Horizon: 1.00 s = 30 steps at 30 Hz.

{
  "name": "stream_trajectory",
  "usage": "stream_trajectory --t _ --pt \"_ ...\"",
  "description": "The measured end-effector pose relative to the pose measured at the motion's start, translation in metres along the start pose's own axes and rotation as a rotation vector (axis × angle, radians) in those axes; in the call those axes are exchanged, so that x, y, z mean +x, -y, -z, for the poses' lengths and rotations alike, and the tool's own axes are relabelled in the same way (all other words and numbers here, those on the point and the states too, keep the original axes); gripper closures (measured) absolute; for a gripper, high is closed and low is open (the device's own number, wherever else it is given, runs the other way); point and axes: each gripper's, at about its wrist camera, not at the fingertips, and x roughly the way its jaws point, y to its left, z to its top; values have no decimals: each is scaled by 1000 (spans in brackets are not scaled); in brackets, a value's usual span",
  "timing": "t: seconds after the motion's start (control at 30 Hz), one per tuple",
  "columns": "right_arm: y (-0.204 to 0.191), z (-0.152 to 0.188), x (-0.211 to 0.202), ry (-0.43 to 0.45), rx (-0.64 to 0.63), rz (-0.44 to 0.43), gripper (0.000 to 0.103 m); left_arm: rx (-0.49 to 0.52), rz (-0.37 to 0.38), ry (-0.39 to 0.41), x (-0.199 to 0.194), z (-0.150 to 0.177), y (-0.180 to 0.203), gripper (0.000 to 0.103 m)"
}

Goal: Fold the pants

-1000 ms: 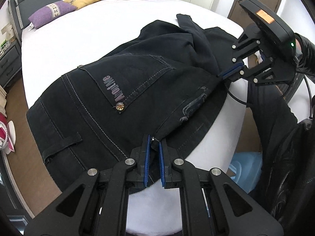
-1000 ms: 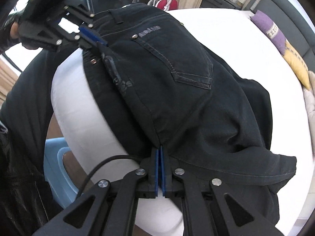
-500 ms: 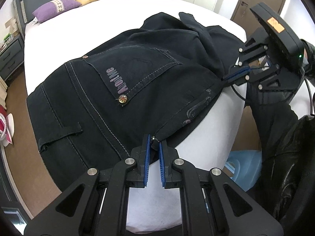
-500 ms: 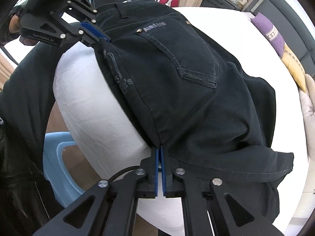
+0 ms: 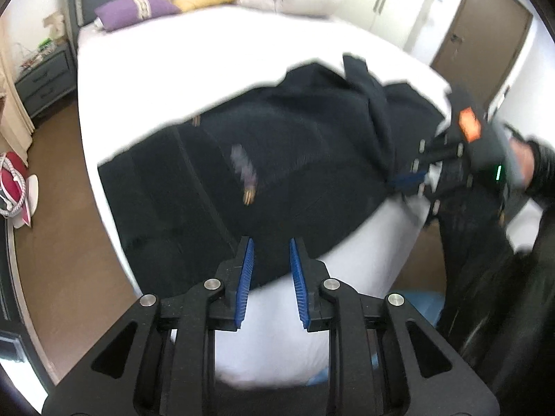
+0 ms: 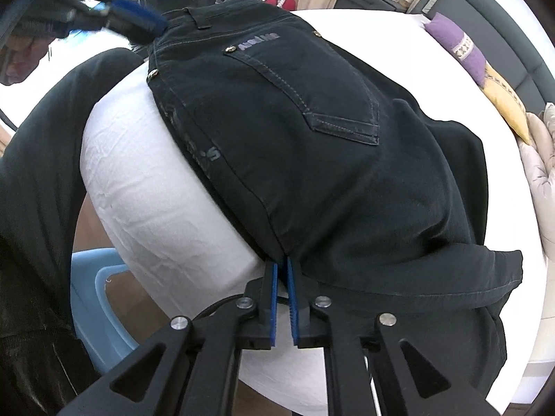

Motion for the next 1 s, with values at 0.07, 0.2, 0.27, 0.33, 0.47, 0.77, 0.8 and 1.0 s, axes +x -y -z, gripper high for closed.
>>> stream_trajectory --t 0.07,0.2,0.27,0.33,0.47,0.77,0.8,1.0 --pt "-3 4 1 4 14 4 93 -36 23 44 4 -16 8 82" --pt "-6 12 -1 24 75 -5 90 -86 69 54 56 -51 36 82" --pt "-2 14 -4 44 117 -15 86 -108 84 -8 92 -55 46 82" --pt "4 17 -6 75 183 -57 69 -134 53 -100 129 -50 48 82" --pt "34 39 -25 187 394 -236 57 -241 103 -48 130 -44 34 82" --pt "226 168 -35 525 1254 -432 57 -257 118 -62 138 -49 30 82" --pt "248 184 -32 576 1352 -453 57 -260 120 -61 141 -46 30 82" --pt "323 224 7 650 1645 -517 57 -274 125 -63 134 -37 20 82"
